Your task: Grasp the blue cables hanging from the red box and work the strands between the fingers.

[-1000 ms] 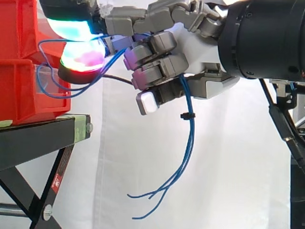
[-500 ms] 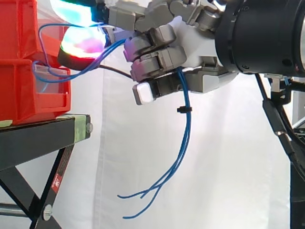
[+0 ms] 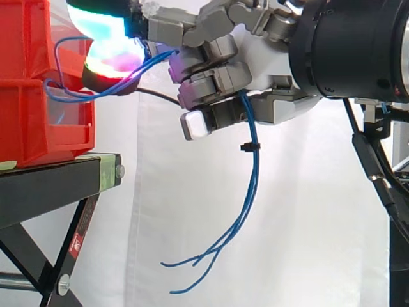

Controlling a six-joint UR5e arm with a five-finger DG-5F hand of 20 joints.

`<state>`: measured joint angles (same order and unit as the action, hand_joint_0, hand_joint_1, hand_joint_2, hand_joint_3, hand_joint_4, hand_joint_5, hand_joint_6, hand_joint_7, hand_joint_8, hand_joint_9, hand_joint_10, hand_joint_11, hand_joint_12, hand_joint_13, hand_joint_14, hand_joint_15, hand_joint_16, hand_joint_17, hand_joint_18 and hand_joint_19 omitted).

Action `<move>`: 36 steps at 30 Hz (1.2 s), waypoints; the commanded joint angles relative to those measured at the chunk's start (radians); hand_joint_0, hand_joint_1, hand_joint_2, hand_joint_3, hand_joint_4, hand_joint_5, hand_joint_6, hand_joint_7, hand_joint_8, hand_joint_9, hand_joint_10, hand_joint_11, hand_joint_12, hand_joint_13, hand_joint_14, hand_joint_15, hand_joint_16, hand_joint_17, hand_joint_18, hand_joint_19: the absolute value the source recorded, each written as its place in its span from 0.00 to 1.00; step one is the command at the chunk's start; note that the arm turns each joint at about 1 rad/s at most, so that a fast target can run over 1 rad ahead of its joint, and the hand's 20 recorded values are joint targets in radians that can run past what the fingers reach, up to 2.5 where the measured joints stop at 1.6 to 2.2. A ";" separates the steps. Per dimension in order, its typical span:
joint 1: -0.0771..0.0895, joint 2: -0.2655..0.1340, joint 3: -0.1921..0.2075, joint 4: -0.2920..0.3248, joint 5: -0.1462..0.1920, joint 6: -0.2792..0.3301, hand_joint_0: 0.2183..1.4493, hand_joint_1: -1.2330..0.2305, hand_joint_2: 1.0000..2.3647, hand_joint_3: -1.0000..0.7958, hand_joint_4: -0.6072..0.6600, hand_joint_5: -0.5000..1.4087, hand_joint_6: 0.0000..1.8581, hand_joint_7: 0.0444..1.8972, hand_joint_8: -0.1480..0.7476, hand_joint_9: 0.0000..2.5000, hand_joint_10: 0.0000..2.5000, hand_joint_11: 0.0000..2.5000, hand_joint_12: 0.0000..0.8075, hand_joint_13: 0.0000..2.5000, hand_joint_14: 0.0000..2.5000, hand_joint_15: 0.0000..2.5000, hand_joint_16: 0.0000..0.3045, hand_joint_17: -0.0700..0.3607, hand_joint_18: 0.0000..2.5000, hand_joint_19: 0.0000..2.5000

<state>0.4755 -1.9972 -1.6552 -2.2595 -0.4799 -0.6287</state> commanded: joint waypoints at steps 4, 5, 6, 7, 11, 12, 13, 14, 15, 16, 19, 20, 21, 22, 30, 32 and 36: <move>0.000 0.000 0.000 0.000 0.001 0.000 0.56 0.36 0.01 0.37 0.63 0.27 0.56 0.55 0.58 0.62 1.00 1.00 0.67 0.70 1.00 0.63 0.65 0.51 0.82 0.32; 0.000 0.000 0.000 0.000 0.001 0.000 0.56 0.37 0.01 0.40 0.62 0.27 0.58 0.54 0.58 0.62 1.00 1.00 0.67 0.70 1.00 0.63 0.65 0.51 0.82 0.32; 0.000 0.000 0.000 0.000 0.001 0.000 0.55 0.37 0.01 0.43 0.62 0.26 0.60 0.54 0.58 0.62 1.00 1.00 0.67 0.70 1.00 0.63 0.65 0.51 0.82 0.32; 0.000 0.000 0.000 0.001 0.000 0.000 0.55 0.37 0.01 0.43 0.63 0.26 0.62 0.53 0.58 0.62 1.00 1.00 0.67 0.70 1.00 0.63 0.65 0.51 0.82 0.32; 0.002 0.000 0.000 0.001 0.000 0.000 0.55 0.38 0.01 0.47 0.68 0.26 0.69 0.51 0.58 0.62 1.00 1.00 0.67 0.70 1.00 0.63 0.65 0.51 0.82 0.32; 0.003 0.000 0.000 0.001 0.000 0.000 0.55 0.39 0.01 0.48 0.70 0.26 0.69 0.51 0.58 0.62 1.00 1.00 0.67 0.70 1.00 0.63 0.65 0.51 0.82 0.32; 0.003 0.000 0.000 0.001 0.000 0.000 0.55 0.39 0.01 0.48 0.70 0.27 0.69 0.51 0.58 0.62 1.00 1.00 0.67 0.70 1.00 0.63 0.65 0.51 0.82 0.32; 0.003 0.000 0.000 0.000 0.000 0.000 0.54 0.39 0.00 0.49 0.71 0.27 0.69 0.52 0.58 0.62 1.00 1.00 0.67 0.70 1.00 0.63 0.65 0.51 0.82 0.32; 0.003 0.000 0.000 -0.002 0.000 0.000 0.54 0.39 0.00 0.49 0.72 0.28 0.68 0.52 0.58 0.62 1.00 1.00 0.67 0.70 1.00 0.63 0.65 0.51 0.82 0.32; 0.005 0.000 0.000 -0.003 0.000 0.000 0.54 0.39 0.00 0.49 0.72 0.28 0.68 0.53 0.58 0.62 1.00 1.00 0.67 0.70 1.00 0.63 0.65 0.51 0.82 0.32; 0.008 0.000 0.000 -0.003 0.000 -0.014 0.54 0.39 0.00 0.52 0.73 0.29 0.68 0.55 0.58 0.62 1.00 1.00 0.67 0.70 1.00 0.63 0.65 0.51 0.82 0.32; 0.008 0.000 0.000 -0.003 0.000 -0.020 0.53 0.39 0.00 0.54 0.73 0.30 0.69 0.55 0.58 0.62 1.00 1.00 0.67 0.70 1.00 0.63 0.65 0.51 0.82 0.32; 0.008 0.000 0.000 -0.005 0.000 -0.025 0.53 0.39 0.00 0.56 0.74 0.30 0.69 0.56 0.58 0.62 1.00 1.00 0.67 0.70 1.00 0.63 0.65 0.51 0.82 0.32; 0.009 0.000 0.000 -0.005 0.000 -0.032 0.52 0.40 0.01 0.57 0.74 0.30 0.69 0.56 0.58 0.62 1.00 1.00 0.67 0.70 1.00 0.63 0.65 0.51 0.82 0.32; 0.009 0.000 0.000 0.001 -0.002 -0.028 0.45 0.42 0.16 0.55 0.78 0.33 0.71 0.60 0.58 0.62 1.00 1.00 0.67 0.70 1.00 0.63 0.65 0.51 0.82 0.32; 0.011 0.000 0.000 0.006 -0.002 -0.025 0.45 0.42 0.18 0.55 0.79 0.33 0.70 0.61 0.58 0.62 1.00 1.00 0.67 0.70 1.00 0.63 0.65 0.51 0.82 0.32; 0.011 0.002 0.000 0.061 0.000 0.012 0.44 0.42 0.19 0.54 0.80 0.34 0.70 0.61 0.58 0.62 1.00 1.00 0.67 0.70 1.00 0.63 0.65 0.51 0.82 0.32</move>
<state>0.4867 -1.9970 -1.6550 -2.2337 -0.4808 -0.6419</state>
